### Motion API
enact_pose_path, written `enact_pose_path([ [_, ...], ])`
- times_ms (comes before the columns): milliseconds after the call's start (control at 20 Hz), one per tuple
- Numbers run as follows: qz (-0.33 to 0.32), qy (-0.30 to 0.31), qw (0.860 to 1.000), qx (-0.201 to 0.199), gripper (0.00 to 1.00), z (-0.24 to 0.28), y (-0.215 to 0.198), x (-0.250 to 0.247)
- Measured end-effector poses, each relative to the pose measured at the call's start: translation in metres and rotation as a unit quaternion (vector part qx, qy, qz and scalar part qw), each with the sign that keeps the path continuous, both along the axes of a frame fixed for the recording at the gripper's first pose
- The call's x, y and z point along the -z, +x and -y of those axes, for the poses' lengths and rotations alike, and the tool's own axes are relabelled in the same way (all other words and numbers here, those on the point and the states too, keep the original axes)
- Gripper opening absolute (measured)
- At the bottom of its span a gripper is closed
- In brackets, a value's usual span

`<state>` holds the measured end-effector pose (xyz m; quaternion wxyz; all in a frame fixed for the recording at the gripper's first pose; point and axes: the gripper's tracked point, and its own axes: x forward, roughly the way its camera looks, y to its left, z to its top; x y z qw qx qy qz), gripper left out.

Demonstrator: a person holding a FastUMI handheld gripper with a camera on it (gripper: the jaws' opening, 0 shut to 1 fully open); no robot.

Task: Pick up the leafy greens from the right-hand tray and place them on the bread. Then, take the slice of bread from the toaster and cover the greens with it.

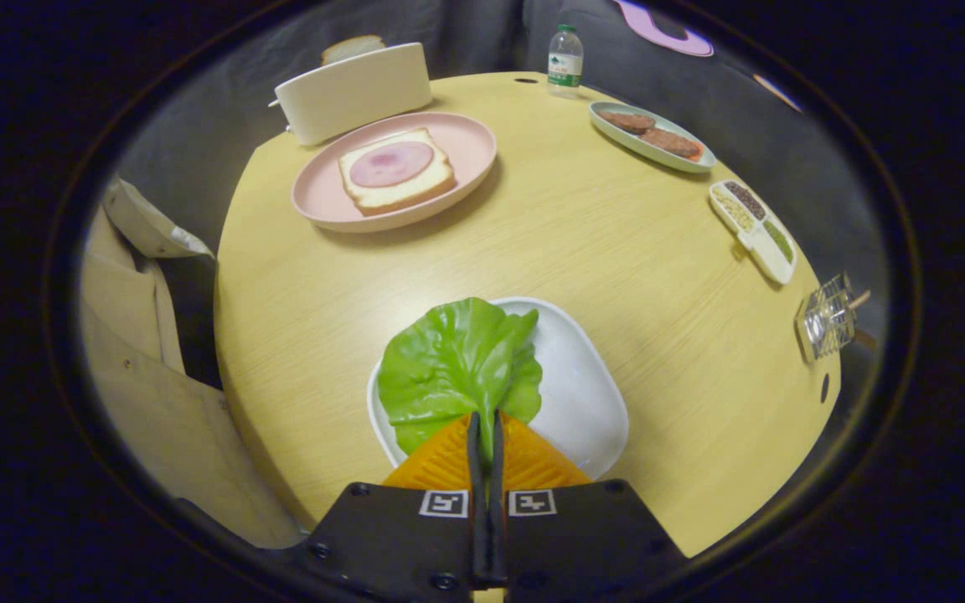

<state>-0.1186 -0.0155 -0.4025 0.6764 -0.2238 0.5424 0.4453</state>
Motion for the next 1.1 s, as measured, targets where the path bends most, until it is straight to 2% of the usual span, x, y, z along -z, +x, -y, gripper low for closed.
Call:
enact_pose_path([
  [50, 0.003, 0.0, 1.0, 0.005, 0.04, 0.001, 0.001, -0.003],
  [250, 0.012, 0.011, 0.999, 0.03, 0.04, -0.005, 0.004, -0.021],
  [550, 0.041, 0.023, 0.998, 0.036, 0.03, -0.023, 0.009, -0.058],
  [800, 0.04, 0.049, 0.997, 0.039, 0.04, -0.06, 0.004, -0.082],
  [1100, 0.046, 0.072, 0.996, 0.023, 0.04, -0.121, 0.008, -0.094],
])
